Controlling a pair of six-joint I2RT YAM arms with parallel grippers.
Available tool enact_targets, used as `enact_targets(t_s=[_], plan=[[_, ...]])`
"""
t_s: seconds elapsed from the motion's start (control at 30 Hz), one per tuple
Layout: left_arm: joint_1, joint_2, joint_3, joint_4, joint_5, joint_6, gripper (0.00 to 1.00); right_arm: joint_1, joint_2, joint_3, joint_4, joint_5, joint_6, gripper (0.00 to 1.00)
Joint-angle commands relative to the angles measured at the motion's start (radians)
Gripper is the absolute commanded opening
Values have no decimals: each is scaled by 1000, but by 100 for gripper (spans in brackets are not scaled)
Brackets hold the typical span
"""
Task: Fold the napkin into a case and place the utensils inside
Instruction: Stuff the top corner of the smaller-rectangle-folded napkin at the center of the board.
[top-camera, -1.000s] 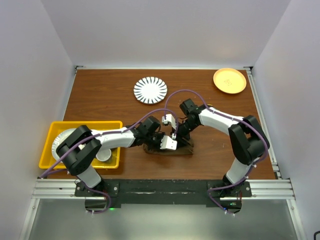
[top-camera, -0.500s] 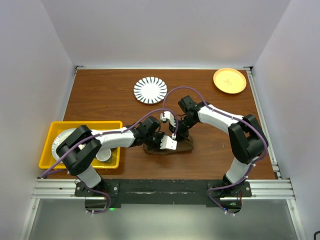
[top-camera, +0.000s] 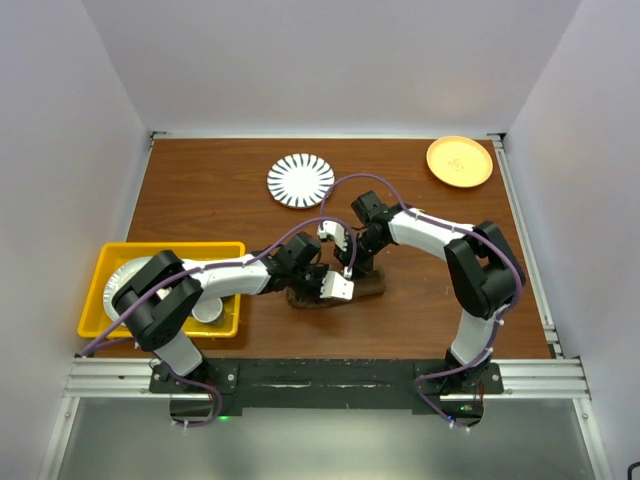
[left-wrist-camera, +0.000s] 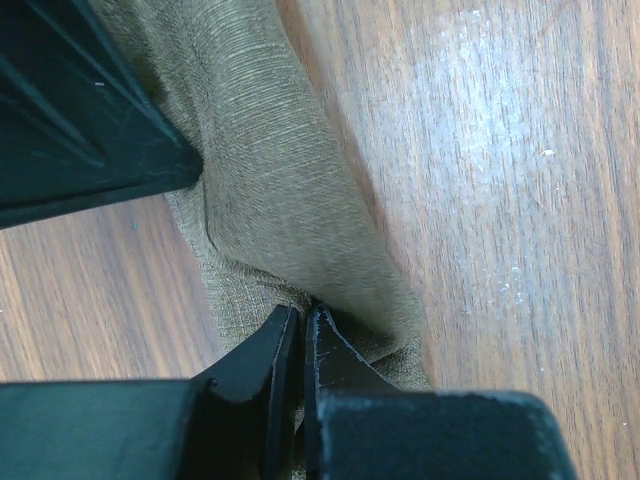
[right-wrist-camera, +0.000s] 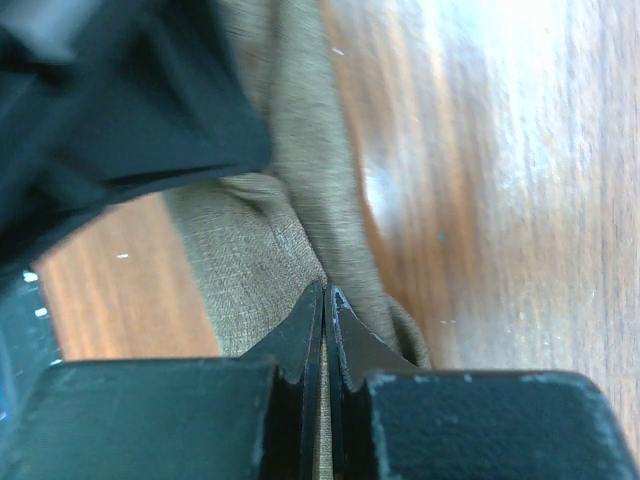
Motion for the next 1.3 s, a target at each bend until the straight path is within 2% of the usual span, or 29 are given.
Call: enact_targets(t_s=[0.0, 0.1, 0.3, 0.43, 0.57, 0.6, 0.63, 0.77, 0.87, 1.0, 1.07, 1.17, 1.27], plan=[[5, -16, -51, -74, 17, -7, 0, 4, 23, -30, 122, 104, 41, 0], [28, -48, -48, -61, 13, -45, 3, 5, 20, -51, 150, 115, 53, 0], [117, -207, -36, -40, 46, -145, 30, 5, 4, -83, 155, 115, 42, 0], [93, -283, -40, -11, 30, -174, 35, 7, 9, -82, 156, 110, 47, 0], [56, -267, -50, 38, 16, -175, 26, 5, 9, -79, 158, 97, 51, 0], [45, -255, -50, 66, 7, -177, 19, 5, 3, -82, 158, 95, 53, 0], [30, -241, -50, 80, -1, -176, 17, 7, 0, -83, 159, 95, 54, 0], [7, -131, -42, 132, -64, -165, 5, 7, -12, -89, 153, 87, 54, 0], [-5, -100, -63, 132, -82, -116, 0, 7, -25, -88, 146, 83, 59, 0], [-24, -57, -79, 77, -107, -47, 0, 7, -49, -70, 121, 51, 93, 0], [-24, -37, -77, 46, -115, -37, 0, 4, -84, -45, 110, 41, 135, 6], [-24, -10, -82, 31, -130, -33, 0, -11, -140, 1, 84, 40, 204, 26], [-24, 6, -77, 28, -136, -40, 0, -66, -195, 41, 37, 49, 269, 33]])
